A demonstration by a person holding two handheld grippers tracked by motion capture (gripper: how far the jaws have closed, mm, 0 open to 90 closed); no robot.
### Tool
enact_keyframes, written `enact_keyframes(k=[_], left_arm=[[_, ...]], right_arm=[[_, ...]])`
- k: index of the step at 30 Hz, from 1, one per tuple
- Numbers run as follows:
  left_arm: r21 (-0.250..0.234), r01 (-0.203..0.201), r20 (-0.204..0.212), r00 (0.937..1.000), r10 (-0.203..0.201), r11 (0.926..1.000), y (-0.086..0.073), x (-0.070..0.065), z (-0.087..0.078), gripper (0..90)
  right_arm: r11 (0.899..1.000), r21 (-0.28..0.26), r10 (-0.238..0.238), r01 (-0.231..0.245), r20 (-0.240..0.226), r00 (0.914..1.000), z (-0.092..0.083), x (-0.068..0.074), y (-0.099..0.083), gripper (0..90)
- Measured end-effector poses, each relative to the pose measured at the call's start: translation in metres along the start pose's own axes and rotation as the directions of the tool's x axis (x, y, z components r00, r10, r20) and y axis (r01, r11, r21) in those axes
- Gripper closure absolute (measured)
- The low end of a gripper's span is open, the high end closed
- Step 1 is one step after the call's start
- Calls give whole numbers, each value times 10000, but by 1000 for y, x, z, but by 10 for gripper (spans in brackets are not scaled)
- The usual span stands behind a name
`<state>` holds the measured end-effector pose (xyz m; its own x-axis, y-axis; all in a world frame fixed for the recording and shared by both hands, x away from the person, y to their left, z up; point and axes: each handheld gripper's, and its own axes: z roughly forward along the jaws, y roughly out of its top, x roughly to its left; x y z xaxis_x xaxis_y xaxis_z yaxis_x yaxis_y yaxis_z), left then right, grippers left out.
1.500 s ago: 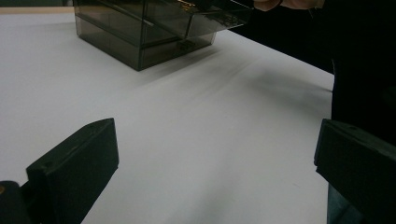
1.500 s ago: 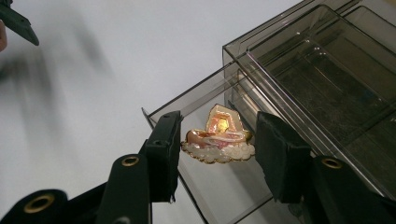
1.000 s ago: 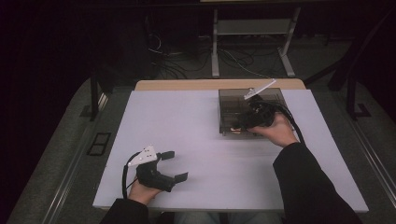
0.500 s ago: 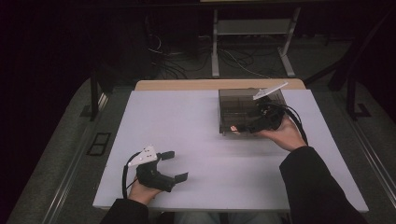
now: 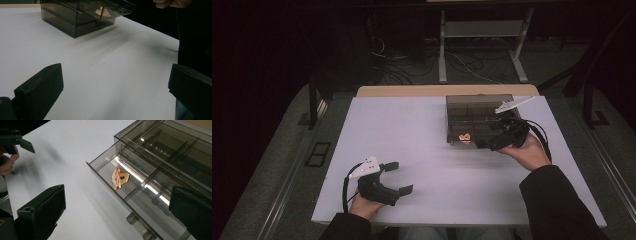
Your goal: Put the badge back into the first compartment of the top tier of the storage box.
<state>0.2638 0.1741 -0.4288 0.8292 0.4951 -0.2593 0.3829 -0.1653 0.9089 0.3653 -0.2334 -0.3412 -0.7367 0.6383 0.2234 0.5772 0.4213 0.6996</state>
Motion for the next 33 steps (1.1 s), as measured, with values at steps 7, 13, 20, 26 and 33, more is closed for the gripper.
enact_keyframes(k=[7, 13, 20, 26, 33], left_arm=[[2, -2, 12, 10000, 2, 10000, 0, 0, 0, 0], [4, -9, -5, 10000, 9, 10000, 0, 0, 0, 0], [18, -15, -9, 10000, 15, 10000, 0, 0, 0, 0], [14, 2, -11, 10000, -2, 10000, 0, 0, 0, 0], [19, -47, -9, 10000, 47, 10000, 0, 0, 0, 0]], right_arm=[[9999, -131, 4, -3, 74, 10000, -5, 7, -9, 2], [9999, -117, 92, -90, 145, 9999, -11, 12, -20, 2], [9997, -204, 143, -140, 159, 9998, -16, 15, -28, 2], [9996, -284, 92, -87, 158, 9998, -20, 19, -34, 3], [9993, -350, 95, -91, 130, 9999, -24, 23, -41, 3]])
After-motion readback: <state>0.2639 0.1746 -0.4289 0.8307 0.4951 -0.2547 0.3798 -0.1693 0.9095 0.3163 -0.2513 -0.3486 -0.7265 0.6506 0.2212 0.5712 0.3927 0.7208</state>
